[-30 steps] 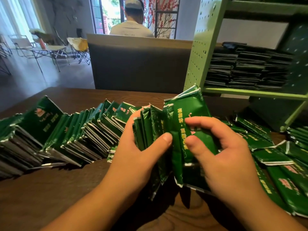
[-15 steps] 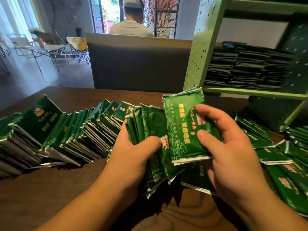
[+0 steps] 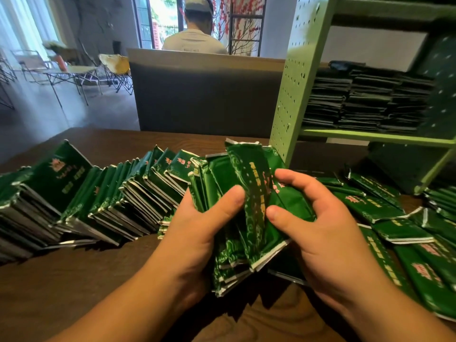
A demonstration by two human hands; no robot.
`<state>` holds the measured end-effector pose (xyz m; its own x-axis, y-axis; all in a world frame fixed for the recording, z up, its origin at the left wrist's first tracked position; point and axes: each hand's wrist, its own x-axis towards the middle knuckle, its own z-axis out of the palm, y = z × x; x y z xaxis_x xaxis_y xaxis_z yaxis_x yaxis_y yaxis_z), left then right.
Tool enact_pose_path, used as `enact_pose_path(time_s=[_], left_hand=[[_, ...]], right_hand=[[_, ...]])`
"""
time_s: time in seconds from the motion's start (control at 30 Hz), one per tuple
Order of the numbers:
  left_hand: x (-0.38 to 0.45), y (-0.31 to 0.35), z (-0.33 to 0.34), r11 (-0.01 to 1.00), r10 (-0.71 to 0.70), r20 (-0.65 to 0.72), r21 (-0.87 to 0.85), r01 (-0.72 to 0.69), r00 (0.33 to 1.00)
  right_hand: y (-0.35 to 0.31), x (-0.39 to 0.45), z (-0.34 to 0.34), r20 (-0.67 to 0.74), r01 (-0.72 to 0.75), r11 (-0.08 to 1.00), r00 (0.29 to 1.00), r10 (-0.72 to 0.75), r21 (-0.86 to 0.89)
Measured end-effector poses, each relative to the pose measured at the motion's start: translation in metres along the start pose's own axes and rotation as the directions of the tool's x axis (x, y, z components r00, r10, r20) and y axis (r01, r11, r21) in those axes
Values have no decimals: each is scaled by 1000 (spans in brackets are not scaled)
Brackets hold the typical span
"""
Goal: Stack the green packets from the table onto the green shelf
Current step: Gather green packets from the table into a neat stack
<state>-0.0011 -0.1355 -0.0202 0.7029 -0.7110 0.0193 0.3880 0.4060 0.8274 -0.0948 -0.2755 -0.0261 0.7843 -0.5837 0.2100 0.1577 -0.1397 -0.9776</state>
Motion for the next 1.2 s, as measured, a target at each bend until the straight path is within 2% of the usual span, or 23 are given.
enact_pose_path(time_s=[0.13, 0.23, 0.3, 0.4, 0.53, 0.63, 0.7, 0.77, 0.9, 1.03, 1.1, 1.17, 1.2], left_hand=[[9, 2, 0, 1000, 3, -3, 14, -3, 1000], [12, 3, 1, 992, 87, 1, 89, -87, 996], [9, 2, 0, 983, 140, 23, 118, -142, 990], [4, -2, -4, 992, 80, -2, 95, -79, 997], [7, 0, -4, 991, 81, -59, 113, -74, 995], [8, 3, -2, 984, 126, -112, 140, -110, 986], [7, 3, -1, 982, 127, -127, 155, -107, 984], [8, 1, -5, 978, 128, -141, 180, -101, 982], [10, 0, -10, 963, 160, -120, 236, -129, 980], [8, -1, -11, 959, 164, -15, 236, -156, 986], [7, -1, -11, 962, 154, 21, 226, -155, 988], [6, -2, -11, 965, 137, 59, 217, -147, 989], [5, -2, -11, 965, 129, 79, 218, -144, 988]], right_hand=[[2, 0, 0, -8, 18, 1000, 1000, -19, -19], [3, 0, 0, -34, 6, 1000, 999, -6, -2], [1, -1, -1, -42, 47, 993, 998, -52, -110], [-5, -2, 0, -78, 92, 965, 990, -115, -245], [-7, 4, -2, -207, 73, 968, 970, -125, -242], [-15, 3, -2, -246, 113, 975, 956, -160, -193], [-17, -2, -1, -240, 148, 977, 953, -183, -155], [-15, -7, 3, -198, 206, 959, 949, -245, -196], [-6, -15, 10, -2, 371, 874, 920, -391, -315], [-8, -17, 9, 177, 411, 880, 909, -376, -239], [-8, -13, 7, 121, 408, 881, 913, -390, -240], [-6, -10, 6, 60, 417, 851, 905, -421, -318], [-7, -9, 6, 37, 379, 867, 921, -389, -323]])
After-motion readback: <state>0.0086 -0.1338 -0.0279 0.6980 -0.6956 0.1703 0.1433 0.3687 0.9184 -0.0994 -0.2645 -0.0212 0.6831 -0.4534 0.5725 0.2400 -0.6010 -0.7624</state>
